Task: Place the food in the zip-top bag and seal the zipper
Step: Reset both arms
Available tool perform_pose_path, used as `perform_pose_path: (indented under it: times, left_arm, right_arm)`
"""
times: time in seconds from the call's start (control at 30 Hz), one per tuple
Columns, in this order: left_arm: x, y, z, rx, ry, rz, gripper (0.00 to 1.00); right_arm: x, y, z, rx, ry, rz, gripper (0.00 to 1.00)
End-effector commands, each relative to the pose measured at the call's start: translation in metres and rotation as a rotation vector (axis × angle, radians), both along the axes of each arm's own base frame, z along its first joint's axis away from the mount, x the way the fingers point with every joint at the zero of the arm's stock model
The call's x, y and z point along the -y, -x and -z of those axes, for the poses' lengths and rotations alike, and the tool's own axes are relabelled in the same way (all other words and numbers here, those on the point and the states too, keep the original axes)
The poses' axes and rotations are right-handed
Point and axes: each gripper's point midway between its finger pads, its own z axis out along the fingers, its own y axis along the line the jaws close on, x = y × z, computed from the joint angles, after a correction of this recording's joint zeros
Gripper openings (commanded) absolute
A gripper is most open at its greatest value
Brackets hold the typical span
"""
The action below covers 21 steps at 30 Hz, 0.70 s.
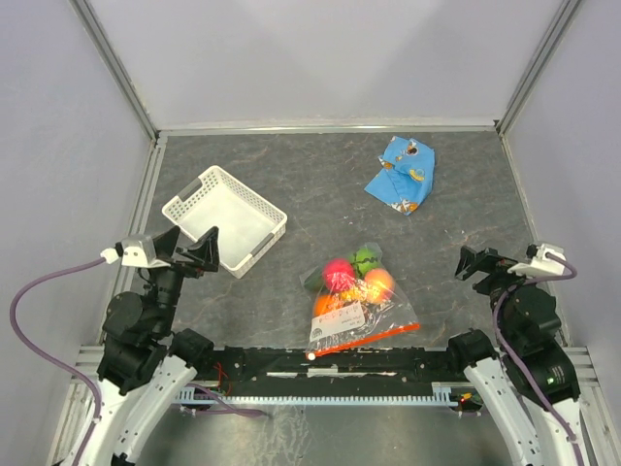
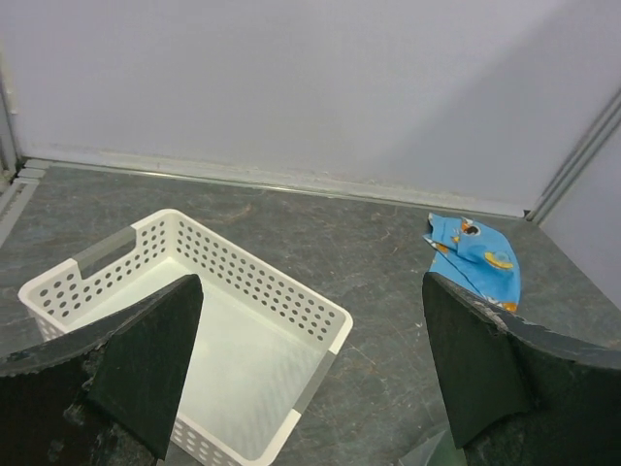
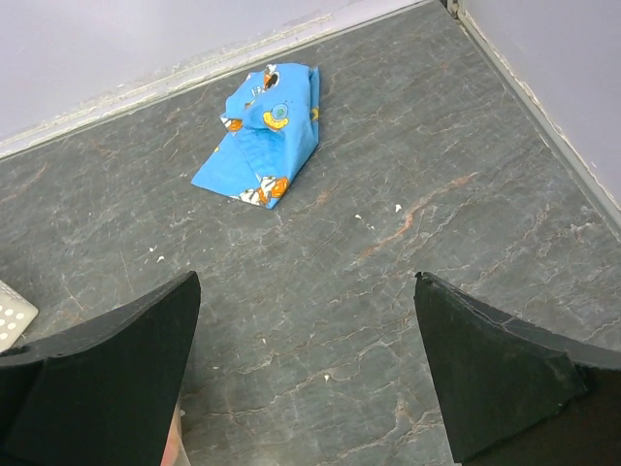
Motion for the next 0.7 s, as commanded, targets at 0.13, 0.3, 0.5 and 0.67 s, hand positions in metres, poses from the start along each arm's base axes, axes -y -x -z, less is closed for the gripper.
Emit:
perform_pose_path:
  times: [0.13,0.3,0.5,0.67]
  left_arm:
    - [-0.012,0.0,-0.006,0.027,0.03,-0.05,1.0]
    - [-0.013,0.002,-0.008,0.038,0.026,-0.054,1.0]
    - [-0.015,0.005,-0.011,0.061,0.027,-0.051,0.99]
    - [-0.013,0.004,-0.011,0.052,0.022,-0.047,1.0]
  right_arm:
    - [-0.009,-0.014,-0.01,0.024,-0.026,-0.021,0.99]
    - [-0.009,-0.016,-0.009,0.005,-0.028,-0.015,0.99]
    - [-0.011,-0.018,-0.007,0.0,-0.035,-0.017,0.99]
    - [-0.011,-0.019,-0.006,-0.004,-0.036,-0.017,0.99]
